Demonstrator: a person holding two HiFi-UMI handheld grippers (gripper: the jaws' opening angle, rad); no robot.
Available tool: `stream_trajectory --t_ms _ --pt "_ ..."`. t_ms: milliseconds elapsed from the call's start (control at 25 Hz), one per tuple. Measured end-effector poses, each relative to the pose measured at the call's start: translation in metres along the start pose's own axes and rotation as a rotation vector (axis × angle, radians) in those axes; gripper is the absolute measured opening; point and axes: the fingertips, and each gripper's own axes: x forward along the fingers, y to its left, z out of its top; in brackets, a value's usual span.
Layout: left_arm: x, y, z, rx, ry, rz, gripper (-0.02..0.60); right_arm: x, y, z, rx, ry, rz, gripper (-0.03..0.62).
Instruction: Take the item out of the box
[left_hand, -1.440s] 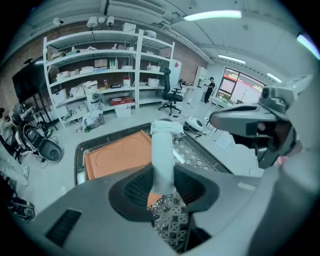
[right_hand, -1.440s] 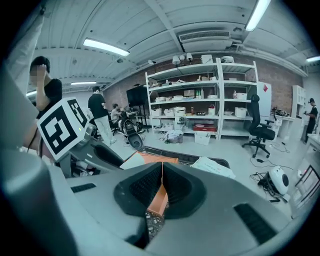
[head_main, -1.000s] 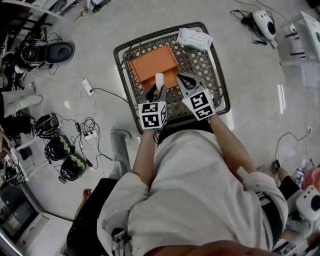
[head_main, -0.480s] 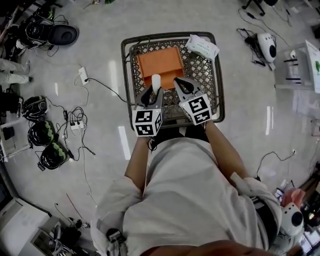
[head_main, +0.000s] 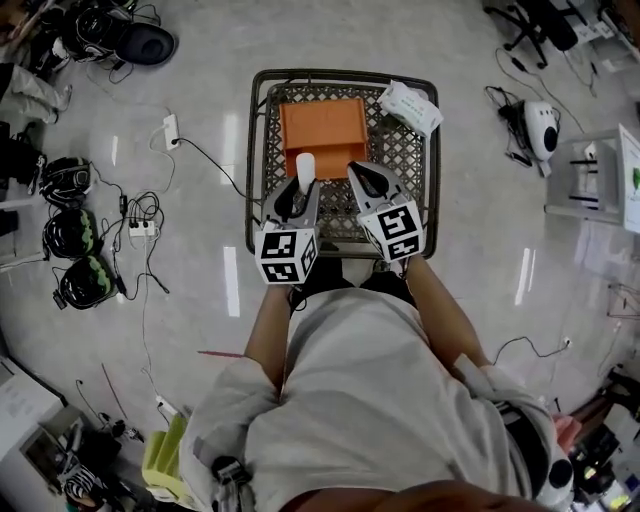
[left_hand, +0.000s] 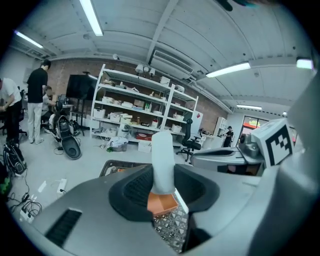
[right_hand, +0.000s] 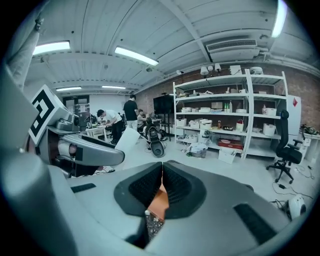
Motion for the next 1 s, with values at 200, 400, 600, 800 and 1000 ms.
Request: stream_trajectory --t_ms 200,400,600,800,1000 --pt "-0.017 -0.026 0.004 -0.002 -0.077 0.045 0.132 -0.031 -0.004 0.004 -0.017 -0.044 0.017 0.005" --pt "-0.037 -0.059 0.010 0.010 -0.139 0.097 0.132 -0.070 -0.010 0.008 -0.011 -0.098 0.040 0.005" --pt "-0.062 -0.091 0.014 0.033 -0.177 0.135 0.132 -0.106 -0.014 0.017 -0.010 -0.156 0.049 0.005" --pt "-0.082 -0.122 0.017 0.060 -0.219 0.162 0.132 -0.144 -0.014 0.030 -0.030 -0.231 0.054 0.005" --pt "-0.097 -0.160 0.029 0.074 -0.284 0.169 0.132 -0.188 -0.019 0.043 -0.020 -0.307 0.071 0.005"
